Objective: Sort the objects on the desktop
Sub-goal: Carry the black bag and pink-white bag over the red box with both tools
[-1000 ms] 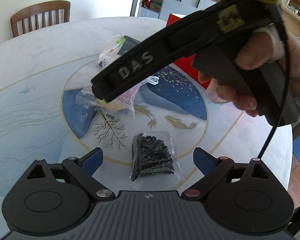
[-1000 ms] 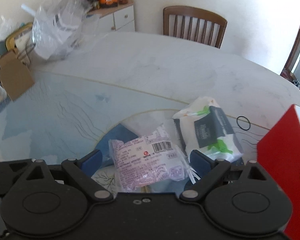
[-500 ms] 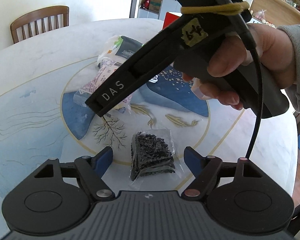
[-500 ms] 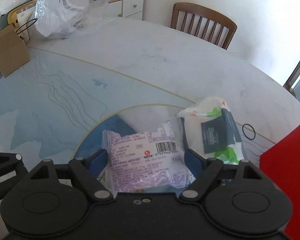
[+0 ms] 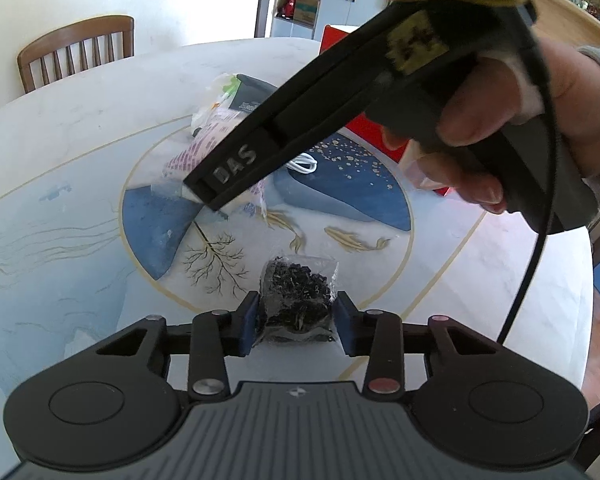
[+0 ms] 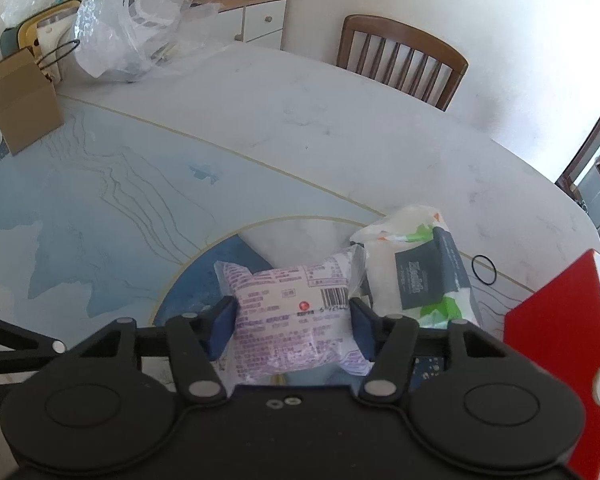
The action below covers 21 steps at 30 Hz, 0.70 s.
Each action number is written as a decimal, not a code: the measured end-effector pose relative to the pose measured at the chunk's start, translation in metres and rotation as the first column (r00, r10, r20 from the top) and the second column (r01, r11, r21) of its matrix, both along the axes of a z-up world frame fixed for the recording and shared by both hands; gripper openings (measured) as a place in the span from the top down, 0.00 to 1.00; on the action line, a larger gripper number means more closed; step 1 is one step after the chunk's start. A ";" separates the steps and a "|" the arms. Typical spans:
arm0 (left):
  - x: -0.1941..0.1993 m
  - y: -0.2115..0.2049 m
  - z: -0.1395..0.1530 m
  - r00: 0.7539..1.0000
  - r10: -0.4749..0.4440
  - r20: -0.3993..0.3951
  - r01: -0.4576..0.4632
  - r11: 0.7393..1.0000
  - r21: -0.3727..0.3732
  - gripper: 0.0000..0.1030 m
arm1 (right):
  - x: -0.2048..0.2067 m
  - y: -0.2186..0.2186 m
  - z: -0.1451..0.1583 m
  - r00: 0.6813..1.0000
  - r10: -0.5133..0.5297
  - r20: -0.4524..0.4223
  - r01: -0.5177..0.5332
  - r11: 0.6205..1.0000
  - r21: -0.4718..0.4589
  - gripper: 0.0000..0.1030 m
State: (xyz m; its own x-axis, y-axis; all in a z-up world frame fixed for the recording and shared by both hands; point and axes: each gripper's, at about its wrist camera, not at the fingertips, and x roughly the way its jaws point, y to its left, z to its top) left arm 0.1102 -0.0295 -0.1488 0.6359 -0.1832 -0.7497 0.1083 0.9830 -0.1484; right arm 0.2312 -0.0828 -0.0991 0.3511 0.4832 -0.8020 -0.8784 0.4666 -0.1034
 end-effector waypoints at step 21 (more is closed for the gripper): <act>-0.031 0.002 0.047 0.997 0.046 0.063 -0.043 0.998 -0.049 0.64 | -0.011 -0.063 0.053 0.989 -0.137 -0.059 0.144 0.982 0.124 0.43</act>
State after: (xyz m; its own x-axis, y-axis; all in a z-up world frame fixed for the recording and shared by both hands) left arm 0.0791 -0.0271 -0.1019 0.6905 -0.1882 -0.6984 0.0753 0.9790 -0.1895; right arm 0.2200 -0.1459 -0.0461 0.3835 0.5318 -0.7551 -0.8058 0.5922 0.0078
